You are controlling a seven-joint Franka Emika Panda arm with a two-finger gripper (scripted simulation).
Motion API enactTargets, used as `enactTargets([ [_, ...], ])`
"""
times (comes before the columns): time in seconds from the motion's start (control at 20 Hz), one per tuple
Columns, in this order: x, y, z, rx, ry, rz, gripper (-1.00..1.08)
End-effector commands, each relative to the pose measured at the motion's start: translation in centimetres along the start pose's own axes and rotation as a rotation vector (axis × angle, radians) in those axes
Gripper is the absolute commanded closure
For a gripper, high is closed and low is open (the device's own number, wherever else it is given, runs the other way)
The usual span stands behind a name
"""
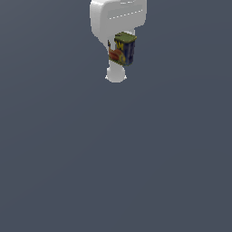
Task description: Pick up the object and move it to a goal position.
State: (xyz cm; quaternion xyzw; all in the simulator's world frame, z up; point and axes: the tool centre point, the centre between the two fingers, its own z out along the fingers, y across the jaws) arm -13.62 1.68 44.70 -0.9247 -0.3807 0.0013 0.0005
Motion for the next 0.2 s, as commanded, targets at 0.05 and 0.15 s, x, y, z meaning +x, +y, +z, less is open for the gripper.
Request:
enactTargets([
  [0.05, -0.02, -0.24, -0.86, -0.002, 0.002, 0.001, 1.08],
  [0.15, -0.02, -0.27, -0.95, -0.002, 0.002, 0.001, 1.08],
])
